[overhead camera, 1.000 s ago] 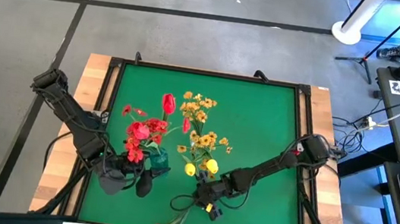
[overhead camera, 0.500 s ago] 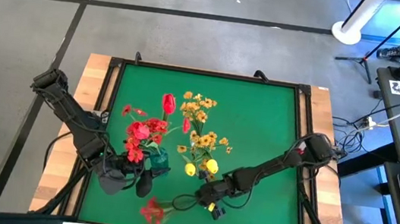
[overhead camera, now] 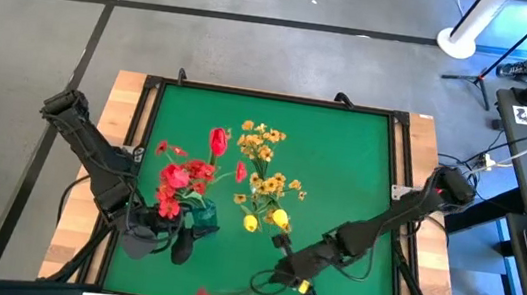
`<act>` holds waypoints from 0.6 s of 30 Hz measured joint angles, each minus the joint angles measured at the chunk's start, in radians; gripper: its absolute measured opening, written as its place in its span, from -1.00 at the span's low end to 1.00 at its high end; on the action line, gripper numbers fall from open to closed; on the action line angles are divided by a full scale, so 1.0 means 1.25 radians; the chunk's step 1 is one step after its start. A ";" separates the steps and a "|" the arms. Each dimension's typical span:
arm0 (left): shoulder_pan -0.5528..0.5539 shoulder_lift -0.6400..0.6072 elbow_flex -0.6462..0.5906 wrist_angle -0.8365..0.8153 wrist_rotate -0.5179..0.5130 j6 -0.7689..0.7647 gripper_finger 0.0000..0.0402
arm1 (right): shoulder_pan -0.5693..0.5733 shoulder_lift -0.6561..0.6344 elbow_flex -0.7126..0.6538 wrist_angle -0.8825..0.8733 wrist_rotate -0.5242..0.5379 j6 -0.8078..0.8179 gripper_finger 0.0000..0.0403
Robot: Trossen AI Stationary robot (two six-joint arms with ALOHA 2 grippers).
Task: Sort flowers into vase by color
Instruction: Put the red flowers into the blue vase
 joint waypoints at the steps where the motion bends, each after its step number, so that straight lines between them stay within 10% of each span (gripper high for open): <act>1: 0.000 -0.009 0.000 0.000 -0.001 0.001 0.20 | 0.009 -0.014 0.000 -0.016 0.000 -0.001 -0.99; 18: 0.012 -0.016 0.000 0.045 0.019 0.064 0.20 | 0.065 -0.256 0.002 0.303 0.066 -0.158 -1.00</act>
